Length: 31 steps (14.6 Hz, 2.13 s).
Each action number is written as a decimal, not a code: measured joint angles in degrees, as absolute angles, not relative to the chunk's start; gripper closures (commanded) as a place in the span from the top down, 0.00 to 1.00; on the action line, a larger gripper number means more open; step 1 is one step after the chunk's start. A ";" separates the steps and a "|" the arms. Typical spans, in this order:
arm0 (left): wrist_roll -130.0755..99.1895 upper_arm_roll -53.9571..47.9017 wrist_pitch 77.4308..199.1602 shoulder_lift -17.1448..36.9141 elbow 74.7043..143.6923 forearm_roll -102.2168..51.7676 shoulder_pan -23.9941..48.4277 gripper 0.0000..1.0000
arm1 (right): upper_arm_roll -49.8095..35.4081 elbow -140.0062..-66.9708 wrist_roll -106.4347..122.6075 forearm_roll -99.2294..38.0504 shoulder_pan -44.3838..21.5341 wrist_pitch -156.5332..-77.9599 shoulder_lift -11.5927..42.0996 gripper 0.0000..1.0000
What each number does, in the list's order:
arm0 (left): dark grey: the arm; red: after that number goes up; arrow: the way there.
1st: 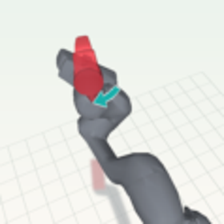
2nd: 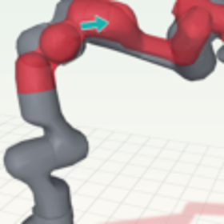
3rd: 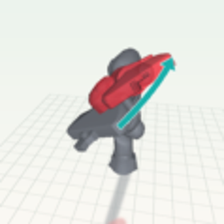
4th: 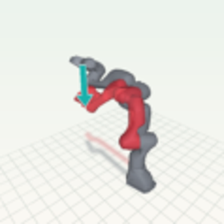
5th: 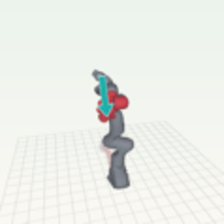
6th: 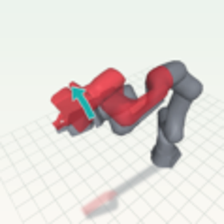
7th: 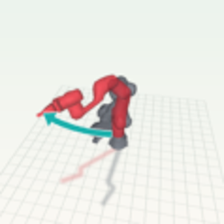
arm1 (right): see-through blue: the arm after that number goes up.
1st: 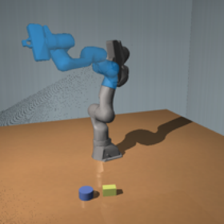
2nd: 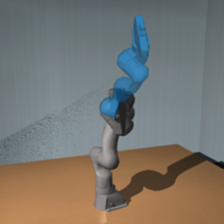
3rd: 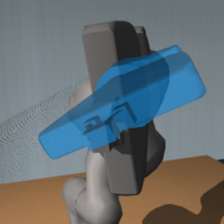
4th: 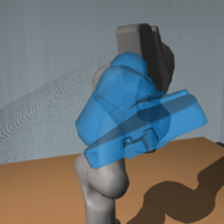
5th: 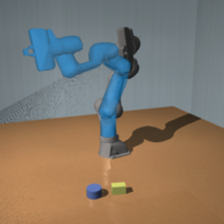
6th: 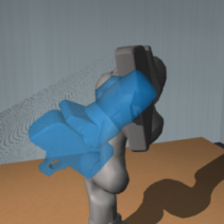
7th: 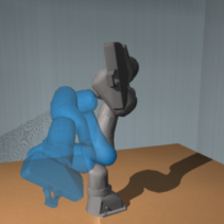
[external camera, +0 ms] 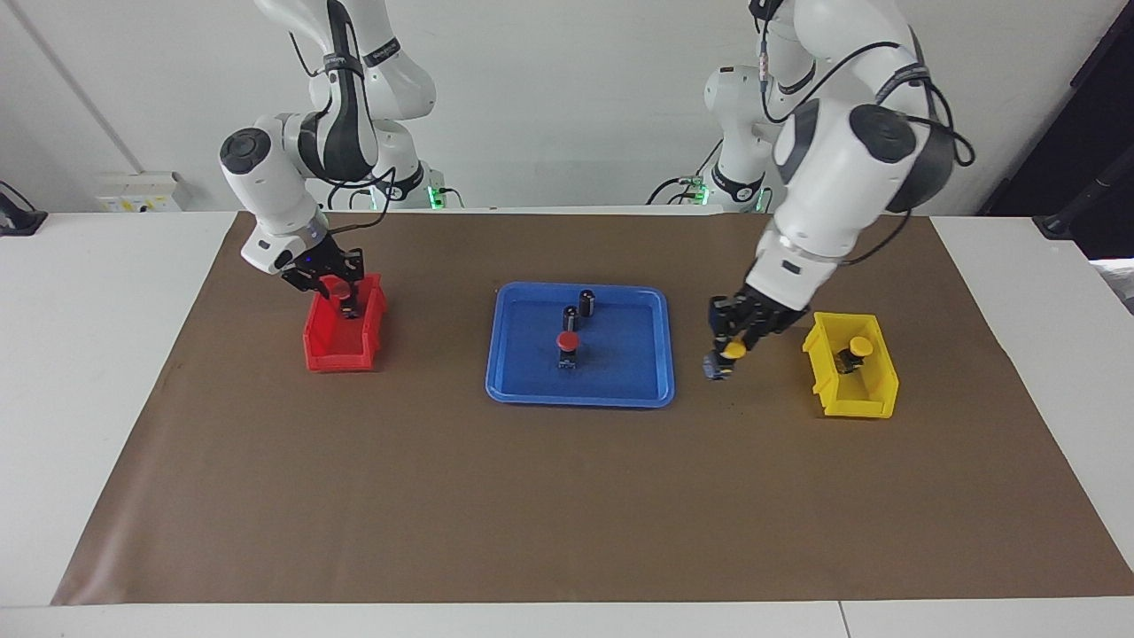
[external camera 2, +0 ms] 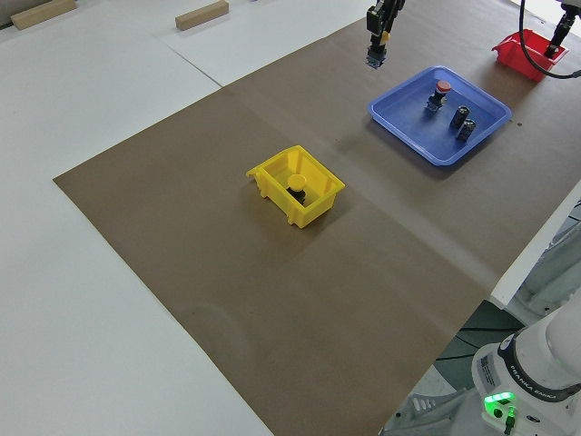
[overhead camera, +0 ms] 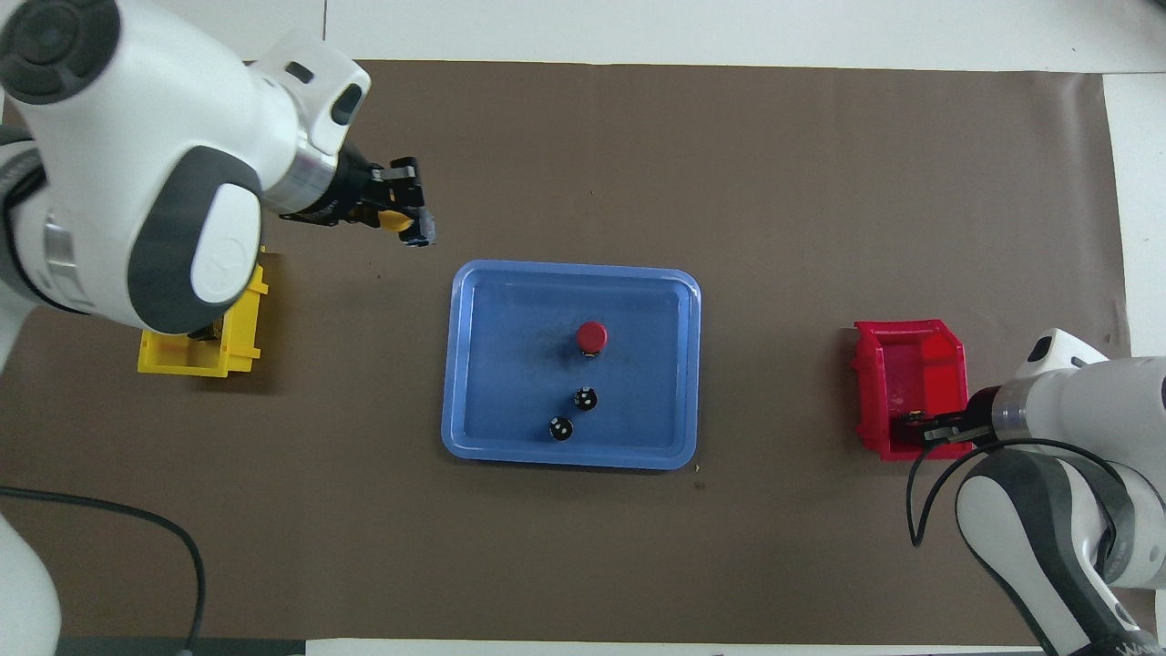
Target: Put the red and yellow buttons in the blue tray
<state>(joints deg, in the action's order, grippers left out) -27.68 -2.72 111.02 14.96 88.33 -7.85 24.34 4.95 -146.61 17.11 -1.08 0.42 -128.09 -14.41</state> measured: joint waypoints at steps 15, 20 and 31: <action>-35.19 -2.52 121.41 19.60 101.34 -5.54 35.04 0.08 | 4.91 -144.60 17.32 -1.07 0.36 -126.58 -14.14 0.28; -35.20 -2.19 121.97 19.56 101.78 -5.44 35.01 1.00 | 4.45 -130.99 17.33 -1.12 0.32 -114.49 -10.27 0.28; -15.93 -0.37 109.55 10.46 99.31 -2.50 17.64 1.00 | 3.48 -113.14 -13.96 -6.57 -20.72 -120.41 1.99 0.28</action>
